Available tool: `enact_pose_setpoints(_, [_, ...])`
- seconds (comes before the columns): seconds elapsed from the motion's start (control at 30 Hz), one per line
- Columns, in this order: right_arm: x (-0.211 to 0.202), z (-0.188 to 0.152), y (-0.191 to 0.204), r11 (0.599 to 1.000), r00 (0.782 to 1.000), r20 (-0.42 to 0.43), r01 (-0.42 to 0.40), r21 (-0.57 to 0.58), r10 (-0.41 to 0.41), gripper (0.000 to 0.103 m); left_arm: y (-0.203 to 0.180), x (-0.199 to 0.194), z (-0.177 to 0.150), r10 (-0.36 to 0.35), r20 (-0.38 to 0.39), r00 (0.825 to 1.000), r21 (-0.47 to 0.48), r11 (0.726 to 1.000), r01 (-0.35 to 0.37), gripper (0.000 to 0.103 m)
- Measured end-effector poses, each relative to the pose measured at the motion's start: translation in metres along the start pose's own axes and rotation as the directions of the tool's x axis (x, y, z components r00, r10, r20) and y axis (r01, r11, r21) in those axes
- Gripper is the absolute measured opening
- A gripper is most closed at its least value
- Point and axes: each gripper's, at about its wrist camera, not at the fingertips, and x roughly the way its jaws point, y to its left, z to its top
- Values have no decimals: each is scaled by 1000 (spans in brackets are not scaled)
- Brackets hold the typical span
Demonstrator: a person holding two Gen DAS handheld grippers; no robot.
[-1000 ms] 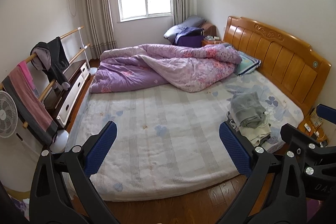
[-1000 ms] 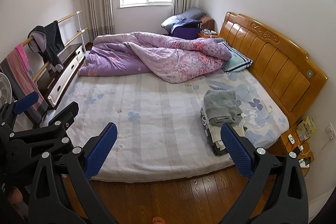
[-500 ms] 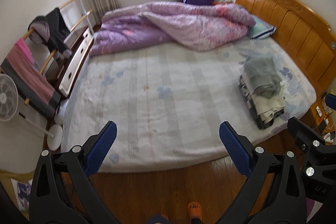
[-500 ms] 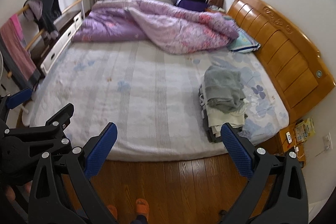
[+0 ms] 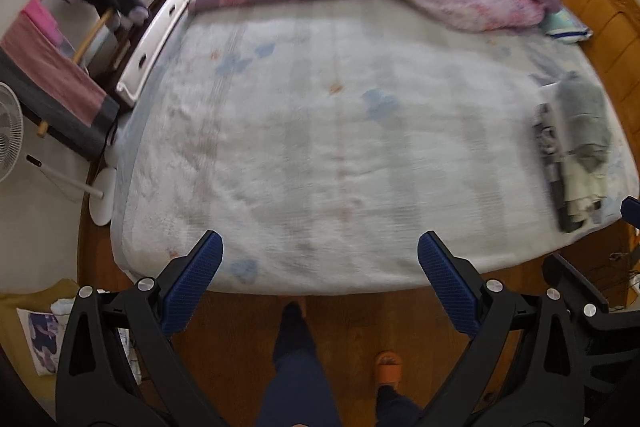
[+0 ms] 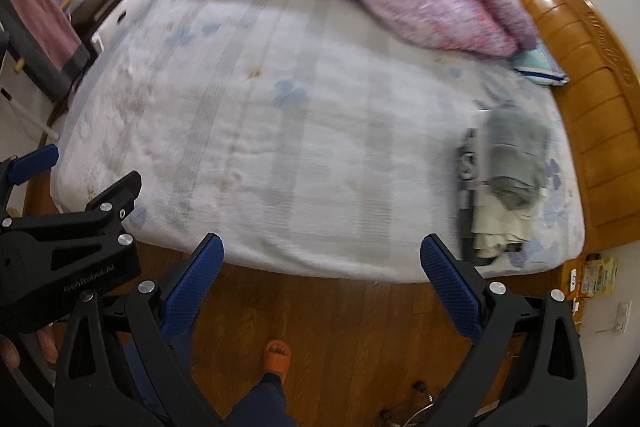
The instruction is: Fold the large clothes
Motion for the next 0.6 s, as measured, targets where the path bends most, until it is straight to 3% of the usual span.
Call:
enact_pose_setpoints(0.2, [108, 93, 113, 998, 986, -161, -55, -29, 50, 95, 119, 122, 48, 47, -107, 993, -78, 995, -55, 98])
enact_pose_setpoints(0.27, [140, 120, 147, 996, 980, -189, -80, -48, 69, 95, 163, 161, 64, 24, -160, 987, -139, 989, -46, 98])
enact_pose_setpoints(0.4, [201, 165, 212, 986, 981, -180, -95, -140, 69, 95, 227, 225, 89, 10, -149, 989, -251, 967, -48, 98])
enact_pose_setpoints(0.6, [304, 215, 301, 959, 980, -162, -151, -240, 113, 95, 298, 315, 118, 60, -157, 986, -342, 933, -112, 98])
